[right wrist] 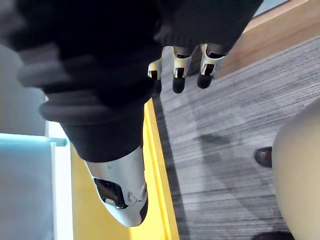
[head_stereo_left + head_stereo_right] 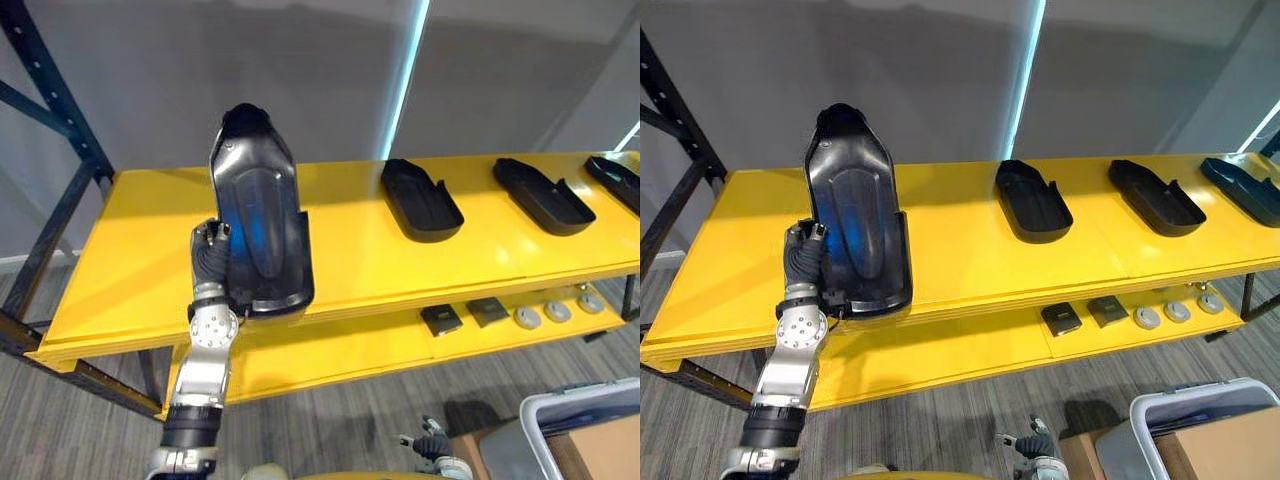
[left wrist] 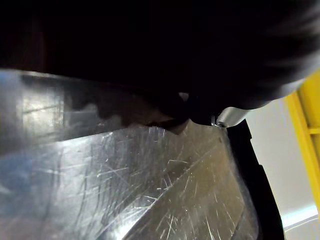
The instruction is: Walk over and take plastic housings, then place them on the shelf
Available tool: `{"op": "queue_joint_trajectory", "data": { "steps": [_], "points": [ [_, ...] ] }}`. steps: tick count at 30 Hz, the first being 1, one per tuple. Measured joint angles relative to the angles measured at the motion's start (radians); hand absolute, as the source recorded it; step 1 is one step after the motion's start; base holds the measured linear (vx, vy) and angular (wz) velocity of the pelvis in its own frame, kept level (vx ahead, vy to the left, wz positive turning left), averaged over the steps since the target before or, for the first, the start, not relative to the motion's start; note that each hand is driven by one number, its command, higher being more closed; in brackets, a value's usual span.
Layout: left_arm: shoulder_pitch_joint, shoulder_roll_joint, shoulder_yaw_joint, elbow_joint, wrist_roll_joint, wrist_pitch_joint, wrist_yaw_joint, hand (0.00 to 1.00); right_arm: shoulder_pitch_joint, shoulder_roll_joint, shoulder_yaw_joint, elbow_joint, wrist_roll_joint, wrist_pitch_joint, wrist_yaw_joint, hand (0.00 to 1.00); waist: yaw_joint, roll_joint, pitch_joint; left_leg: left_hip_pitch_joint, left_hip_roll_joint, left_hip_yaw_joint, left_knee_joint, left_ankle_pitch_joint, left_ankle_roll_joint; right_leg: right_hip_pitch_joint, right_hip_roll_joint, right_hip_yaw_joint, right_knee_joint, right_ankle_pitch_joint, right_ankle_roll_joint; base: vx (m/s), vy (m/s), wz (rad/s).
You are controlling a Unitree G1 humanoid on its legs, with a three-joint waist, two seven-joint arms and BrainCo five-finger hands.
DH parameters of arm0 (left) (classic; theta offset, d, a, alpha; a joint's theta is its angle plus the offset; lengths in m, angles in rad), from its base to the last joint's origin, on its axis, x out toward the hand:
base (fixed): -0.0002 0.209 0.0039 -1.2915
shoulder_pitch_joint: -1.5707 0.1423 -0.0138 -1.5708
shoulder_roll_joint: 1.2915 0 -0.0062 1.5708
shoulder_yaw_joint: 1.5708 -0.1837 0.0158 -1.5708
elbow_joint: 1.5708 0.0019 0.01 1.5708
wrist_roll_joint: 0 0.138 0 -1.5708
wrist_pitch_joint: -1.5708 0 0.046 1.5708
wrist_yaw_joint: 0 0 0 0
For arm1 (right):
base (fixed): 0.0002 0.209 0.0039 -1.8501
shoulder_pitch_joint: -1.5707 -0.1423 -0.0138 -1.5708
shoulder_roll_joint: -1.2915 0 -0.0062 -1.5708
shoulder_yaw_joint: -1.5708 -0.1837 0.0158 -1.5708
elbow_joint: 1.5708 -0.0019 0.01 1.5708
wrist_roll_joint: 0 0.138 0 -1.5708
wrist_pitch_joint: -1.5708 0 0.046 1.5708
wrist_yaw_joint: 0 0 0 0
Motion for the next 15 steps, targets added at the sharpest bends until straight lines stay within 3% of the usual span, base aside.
{"op": "queue_joint_trajectory", "data": {
  "steps": [8,9,15],
  "points": [
    [-0.066,0.000,0.048,0.113,-0.001,0.025,0.027,1.00,0.000,0.000,0.000,-0.002,0.000,-0.003,0.000,0.00,-0.003,-0.001,0.000,-0.027,0.003,-0.002,-0.001,0.001,-0.002,-0.026,0.010,0.017,0.000,0.011,-0.004,0.01,-0.001,-0.07],
    [-0.074,0.000,0.053,0.126,-0.001,0.025,0.031,0.00,-0.001,0.000,0.000,-0.003,0.000,-0.004,0.000,0.00,-0.002,-0.001,0.000,-0.038,0.003,-0.002,0.002,0.001,-0.002,-0.037,0.010,0.019,0.001,0.013,-0.003,-0.02,0.018,-0.05],
    [-0.094,0.005,0.096,0.195,-0.001,0.047,0.050,0.00,0.000,0.000,0.010,-0.011,0.001,-0.005,0.000,0.00,-0.001,-0.002,0.001,-0.060,0.004,-0.001,0.011,0.001,-0.001,-0.060,0.011,0.037,-0.001,0.028,-0.001,-0.03,0.023,-0.07]
  ]
}}
